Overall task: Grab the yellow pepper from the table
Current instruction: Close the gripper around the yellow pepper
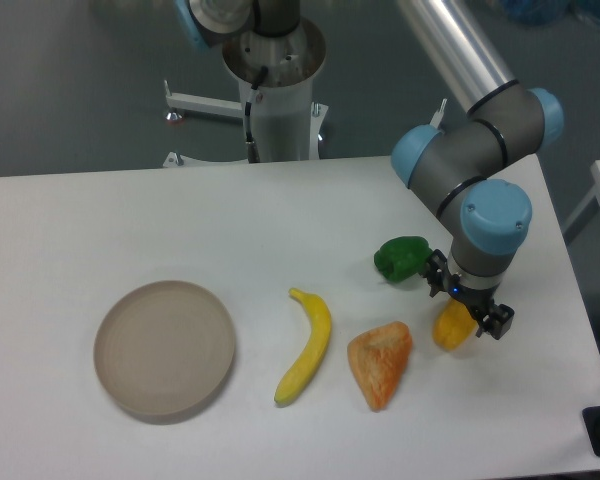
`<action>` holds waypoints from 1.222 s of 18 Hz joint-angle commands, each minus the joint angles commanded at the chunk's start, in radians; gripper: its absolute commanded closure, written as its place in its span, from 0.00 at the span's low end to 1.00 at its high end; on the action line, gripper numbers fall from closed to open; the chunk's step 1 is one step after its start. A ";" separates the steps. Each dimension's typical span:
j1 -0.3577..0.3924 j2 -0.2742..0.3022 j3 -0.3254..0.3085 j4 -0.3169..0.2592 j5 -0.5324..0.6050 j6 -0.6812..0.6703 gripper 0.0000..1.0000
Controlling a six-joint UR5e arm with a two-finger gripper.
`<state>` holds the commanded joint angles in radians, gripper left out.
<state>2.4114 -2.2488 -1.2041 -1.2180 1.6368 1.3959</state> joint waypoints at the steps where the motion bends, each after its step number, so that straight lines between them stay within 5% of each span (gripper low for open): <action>1: 0.003 0.000 -0.012 0.002 0.000 0.000 0.00; 15: 0.014 -0.006 -0.037 0.025 -0.003 -0.063 0.00; 16: 0.014 -0.006 -0.037 0.028 -0.005 -0.061 0.07; 18: 0.015 -0.005 -0.035 0.031 -0.003 -0.058 0.43; 19: 0.014 -0.006 -0.035 0.031 -0.003 -0.058 0.50; 22: 0.015 -0.005 -0.034 0.031 -0.003 -0.057 0.50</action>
<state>2.4268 -2.2534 -1.2379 -1.1873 1.6337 1.3391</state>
